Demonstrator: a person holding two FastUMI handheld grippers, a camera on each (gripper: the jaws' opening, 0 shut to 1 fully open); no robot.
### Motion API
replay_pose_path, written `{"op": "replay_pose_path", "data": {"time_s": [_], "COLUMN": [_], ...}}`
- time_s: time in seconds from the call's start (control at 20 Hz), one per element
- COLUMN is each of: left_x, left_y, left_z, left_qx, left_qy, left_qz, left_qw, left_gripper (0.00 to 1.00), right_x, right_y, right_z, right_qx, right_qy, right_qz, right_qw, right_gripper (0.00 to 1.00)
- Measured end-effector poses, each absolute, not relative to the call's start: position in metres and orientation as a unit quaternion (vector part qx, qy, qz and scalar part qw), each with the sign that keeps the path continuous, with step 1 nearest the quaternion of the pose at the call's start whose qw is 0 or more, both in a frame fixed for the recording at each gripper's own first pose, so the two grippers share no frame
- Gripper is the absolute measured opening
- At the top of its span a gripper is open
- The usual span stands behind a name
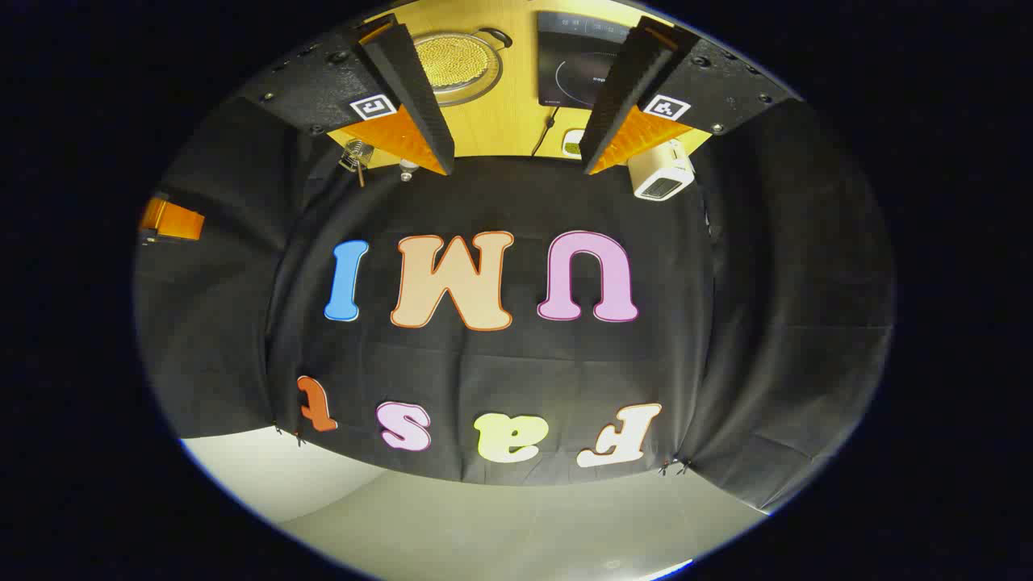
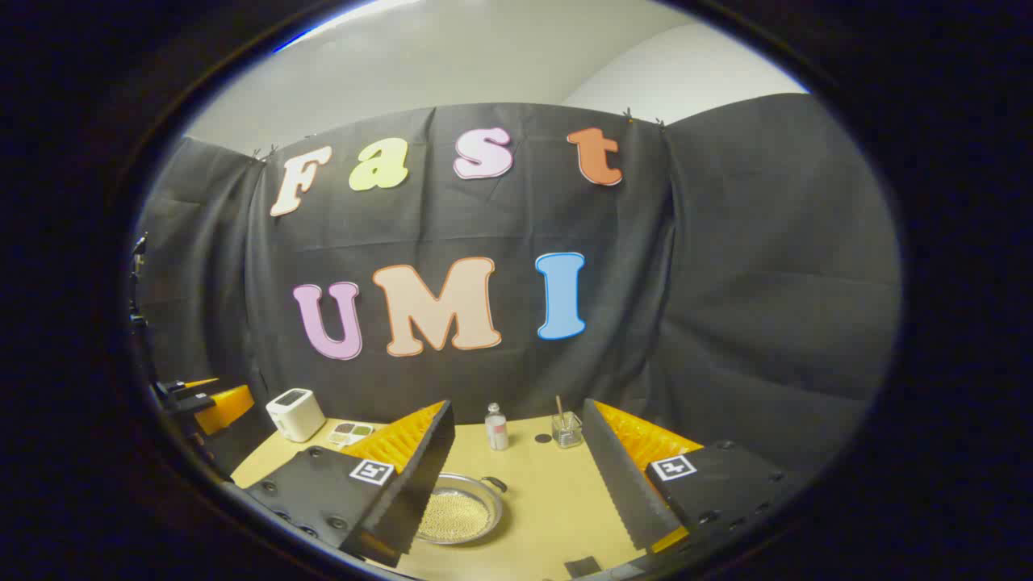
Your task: First push the handle of the pot to place it horizontally, then grasp the pot with both hands and set it on the induction cooktop.
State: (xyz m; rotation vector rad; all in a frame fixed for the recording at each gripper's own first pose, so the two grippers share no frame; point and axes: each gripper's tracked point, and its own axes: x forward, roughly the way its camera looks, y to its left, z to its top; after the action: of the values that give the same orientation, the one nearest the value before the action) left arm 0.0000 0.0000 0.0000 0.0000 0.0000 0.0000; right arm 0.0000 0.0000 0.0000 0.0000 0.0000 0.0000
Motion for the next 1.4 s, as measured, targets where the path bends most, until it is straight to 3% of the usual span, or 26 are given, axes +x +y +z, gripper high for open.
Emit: {"op": "replay_pose_path", "data": {"time_s": [0.35,0.4,0.45,0.5,0.55,0.65,0.85,0.95,1.1,1.2,1.25,1.3,1.4], "left_x": [0.001,0.001,0.002,0.003,0.003,0.003,0.004,0.002,-0.004,-0.008,-0.01,-0.012,-0.016], "left_y": [0.0,0.0,-0.001,-0.001,-0.001,-0.004,-0.016,-0.02,-0.019,-0.015,-0.012,-0.01,-0.007], "left_z": [-0.002,-0.004,-0.004,-0.006,-0.005,-0.005,-0.01,-0.013,-0.019,-0.022,-0.022,-0.022,-0.025], "left_qx": [-0.002,-0.006,-0.008,-0.007,-0.005,-0.004,-0.007,-0.007,-0.008,-0.004,-0.001,0.002,0.002], "left_qy": [0.005,0.008,0.01,0.011,0.011,0.01,0.013,0.014,0.019,0.019,0.017,0.015,0.014], "left_qz": [0.013,0.013,0.013,0.016,0.019,0.022,0.023,0.024,0.039,0.055,0.064,0.074,0.092], "left_qw": [1.0,1.0,1.0,1.0,1.0,1.0,1.0,1.0,0.999,0.998,0.998,0.997,0.996], "left_gripper": [0.92,0.95,0.92,0.95,0.92,0.95,0.92,0.95,0.92,0.95,0.92,0.95,0.92], "right_x": [0.012,0.014,0.016,0.018,0.019,0.023,0.033,0.039,0.049,0.056,0.062,0.064,0.068], "right_y": [0.004,0.004,0.004,0.003,0.002,0.002,-0.004,-0.005,-0.002,-0.002,-0.001,0.0,0.004], "right_z": [-0.001,-0.001,-0.001,-0.002,-0.002,-0.005,-0.018,-0.023,-0.035,-0.043,-0.046,-0.05,-0.057], "right_qx": [0.005,0.004,0.002,0.001,0.0,0.004,0.006,0.008,0.015,0.016,0.015,0.013,0.012], "right_qy": [0.002,0.002,0.001,0.001,0.002,0.005,0.022,0.028,0.04,0.049,0.051,0.055,0.062], "right_qz": [0.017,0.018,0.019,0.02,0.023,0.029,0.037,0.044,0.064,0.077,0.084,0.091,0.11], "right_qw": [1.0,1.0,1.0,1.0,1.0,1.0,0.999,0.999,0.997,0.996,0.995,0.994,0.992], "right_gripper": [0.94,0.94,0.94,0.94,0.94,0.94,0.94,0.94,0.94,0.93,0.93,0.85,0.68]}}
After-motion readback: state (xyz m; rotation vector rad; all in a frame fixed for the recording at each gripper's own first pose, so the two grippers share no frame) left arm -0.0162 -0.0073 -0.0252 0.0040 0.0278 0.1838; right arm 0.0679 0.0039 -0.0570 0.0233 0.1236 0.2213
